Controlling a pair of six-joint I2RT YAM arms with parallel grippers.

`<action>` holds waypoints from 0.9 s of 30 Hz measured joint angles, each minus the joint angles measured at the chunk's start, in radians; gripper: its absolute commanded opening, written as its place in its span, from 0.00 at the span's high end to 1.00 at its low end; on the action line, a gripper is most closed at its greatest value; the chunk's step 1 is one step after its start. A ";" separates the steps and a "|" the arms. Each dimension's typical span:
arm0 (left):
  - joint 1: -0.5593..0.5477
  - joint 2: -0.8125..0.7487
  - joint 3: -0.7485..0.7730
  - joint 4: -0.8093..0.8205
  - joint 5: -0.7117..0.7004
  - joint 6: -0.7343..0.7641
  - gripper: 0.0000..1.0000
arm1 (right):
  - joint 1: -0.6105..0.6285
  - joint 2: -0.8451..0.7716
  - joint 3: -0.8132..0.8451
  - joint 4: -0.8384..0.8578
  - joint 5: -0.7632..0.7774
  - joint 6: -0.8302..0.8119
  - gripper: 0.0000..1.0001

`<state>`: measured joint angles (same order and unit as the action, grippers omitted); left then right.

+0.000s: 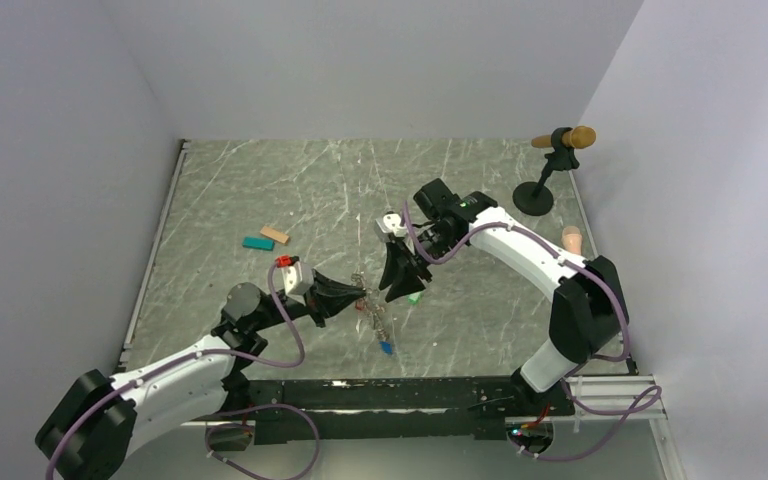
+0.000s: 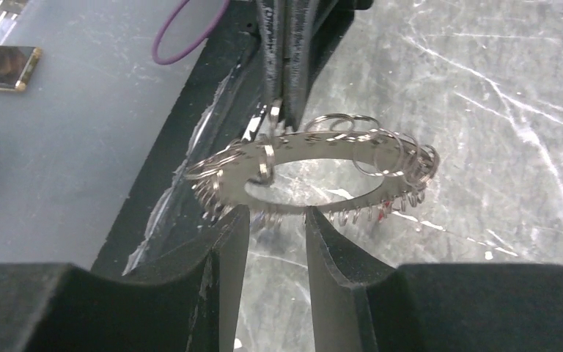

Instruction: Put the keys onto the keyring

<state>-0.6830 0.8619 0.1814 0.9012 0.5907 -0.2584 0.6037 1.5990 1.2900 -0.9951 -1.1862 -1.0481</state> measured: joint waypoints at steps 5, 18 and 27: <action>0.000 0.013 0.013 -0.008 0.040 0.020 1.00 | 0.000 -0.012 -0.025 0.095 -0.001 0.051 0.59; -0.008 -0.157 0.153 -0.484 0.069 0.433 1.00 | 0.000 -0.014 0.054 -0.207 -0.045 -0.298 0.48; -0.072 -0.154 0.231 -0.709 0.018 0.615 1.00 | 0.000 -0.014 0.059 -0.272 -0.070 -0.365 0.46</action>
<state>-0.7551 0.7074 0.4122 0.1925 0.6086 0.3561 0.6037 1.5845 1.3487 -1.2671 -1.2560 -1.4132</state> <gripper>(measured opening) 0.013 0.535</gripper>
